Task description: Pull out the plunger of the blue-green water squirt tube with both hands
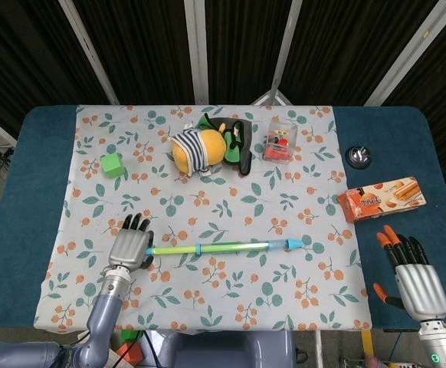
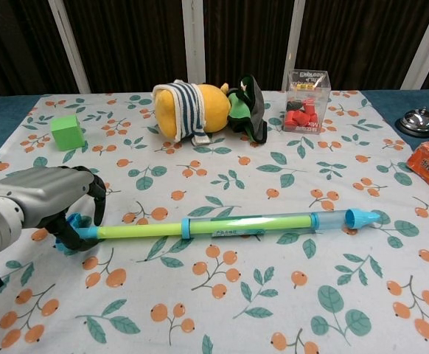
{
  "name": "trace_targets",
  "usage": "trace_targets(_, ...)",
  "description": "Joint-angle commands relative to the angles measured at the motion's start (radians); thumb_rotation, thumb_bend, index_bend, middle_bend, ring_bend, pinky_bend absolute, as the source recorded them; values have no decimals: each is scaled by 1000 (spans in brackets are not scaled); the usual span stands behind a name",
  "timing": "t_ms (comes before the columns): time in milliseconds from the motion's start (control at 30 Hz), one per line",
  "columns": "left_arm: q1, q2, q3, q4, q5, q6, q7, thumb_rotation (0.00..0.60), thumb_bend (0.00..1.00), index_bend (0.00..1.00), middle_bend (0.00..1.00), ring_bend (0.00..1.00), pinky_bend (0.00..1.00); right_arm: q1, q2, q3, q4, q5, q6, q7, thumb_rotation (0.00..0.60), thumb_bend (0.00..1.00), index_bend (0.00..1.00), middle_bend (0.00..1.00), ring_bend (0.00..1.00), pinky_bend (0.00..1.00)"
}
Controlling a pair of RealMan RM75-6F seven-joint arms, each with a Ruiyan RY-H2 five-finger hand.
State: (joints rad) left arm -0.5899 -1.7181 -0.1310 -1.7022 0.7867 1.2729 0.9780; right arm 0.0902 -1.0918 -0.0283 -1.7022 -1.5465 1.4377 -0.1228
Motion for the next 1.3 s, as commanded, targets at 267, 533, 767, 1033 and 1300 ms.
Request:
trace_targets(267,-9,-3,9,8,-10,4,-2,600,466,512,145,0,0,-2,1,8,-1,2,2,6,600,308,0,0,0,0)
trace_targets(533,-17,-6,14,11,4,9,-12,600,551,553,160,0,0,-2,2,7,-2,0,-5,3,600,308,0,0,0,0)
trace_targets(767,-33,8,36,24,45,-7,-7,600,558,567,162,0,0,15,0,13,-22,8,-37,-28,600,308,0,0,0,0)
trace_targets(1033,-48,24,52,13,69,-19,5,600,558,574,167,0,0,89,-30,58,-117,98,-158,-113,600,308,0,0,0,0)
trace_targets(1300,-65,33,48,-14,80,-10,28,600,558,576,173,0,0,199,-120,136,-207,254,-274,-280,600,309,38,0,0,0)
